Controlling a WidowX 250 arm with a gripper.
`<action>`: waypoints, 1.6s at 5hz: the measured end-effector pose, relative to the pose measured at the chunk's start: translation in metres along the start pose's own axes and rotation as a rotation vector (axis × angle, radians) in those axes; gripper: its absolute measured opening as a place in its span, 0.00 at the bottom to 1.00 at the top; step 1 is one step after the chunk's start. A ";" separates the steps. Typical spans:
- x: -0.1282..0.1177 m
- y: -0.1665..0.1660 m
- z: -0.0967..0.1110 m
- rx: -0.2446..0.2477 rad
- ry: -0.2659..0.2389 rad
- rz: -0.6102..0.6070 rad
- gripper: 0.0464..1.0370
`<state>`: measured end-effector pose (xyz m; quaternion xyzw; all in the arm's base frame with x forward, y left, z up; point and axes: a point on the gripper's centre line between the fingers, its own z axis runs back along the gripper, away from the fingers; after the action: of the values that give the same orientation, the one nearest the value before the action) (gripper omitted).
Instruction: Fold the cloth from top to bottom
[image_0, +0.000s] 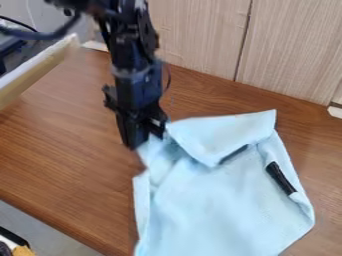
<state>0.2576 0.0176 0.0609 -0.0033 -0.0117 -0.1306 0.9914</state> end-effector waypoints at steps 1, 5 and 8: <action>0.010 0.004 0.020 0.076 0.012 0.002 0.01; 0.075 -0.095 0.045 0.085 -0.096 -0.357 0.01; 0.063 -0.117 -0.005 0.022 0.025 -0.398 0.18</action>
<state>0.2882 -0.1123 0.0579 0.0117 -0.0015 -0.3241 0.9459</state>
